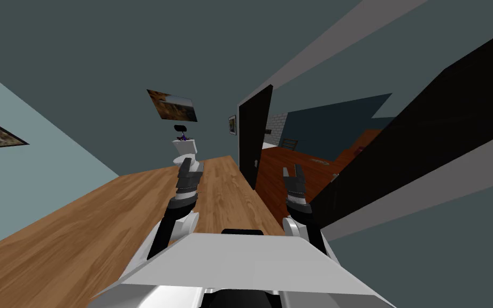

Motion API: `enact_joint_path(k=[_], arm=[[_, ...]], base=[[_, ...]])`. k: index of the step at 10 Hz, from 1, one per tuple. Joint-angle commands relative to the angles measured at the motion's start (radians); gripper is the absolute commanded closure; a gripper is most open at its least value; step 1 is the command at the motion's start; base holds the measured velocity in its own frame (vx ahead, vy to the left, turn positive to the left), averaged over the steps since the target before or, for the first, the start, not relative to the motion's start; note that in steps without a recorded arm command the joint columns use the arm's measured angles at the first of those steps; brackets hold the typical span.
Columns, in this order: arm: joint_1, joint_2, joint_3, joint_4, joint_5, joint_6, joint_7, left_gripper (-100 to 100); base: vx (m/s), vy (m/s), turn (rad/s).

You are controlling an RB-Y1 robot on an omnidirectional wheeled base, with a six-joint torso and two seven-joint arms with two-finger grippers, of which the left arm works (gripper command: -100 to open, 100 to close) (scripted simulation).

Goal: Push the door open

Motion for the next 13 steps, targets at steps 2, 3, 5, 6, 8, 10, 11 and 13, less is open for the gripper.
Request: enact_joint_path(k=[2,3,5,6,8,10,11,13], arm=[[-0.018,0.009,-0.019,0.051,0.002,-0.006,0.004,-100],[-0.026,0.013,-0.028,0.074,0.004,-0.009,0.006,-100],[-0.043,0.02,-0.047,0.123,0.006,-0.015,0.009,-100],[-0.048,0.022,-0.053,0.139,0.007,-0.017,0.011,-100],[-0.062,0.027,-0.068,0.179,0.009,-0.021,0.014,-100],[-0.076,0.032,-0.084,0.22,0.01,-0.026,0.017,-100],[-0.084,0.034,-0.092,0.241,0.012,-0.029,0.018,-100],[-0.101,0.039,-0.11,0.289,0.014,-0.034,0.022,-100]], base=[[0.081,0.012,-0.088],[0.123,0.015,-0.104],[0.14,0.025,-0.087],[0.133,0.024,-0.072],[0.101,0.01,-0.08],[0.086,0.013,-0.069],[0.087,0.027,-0.097],[0.085,0.033,-0.092]])
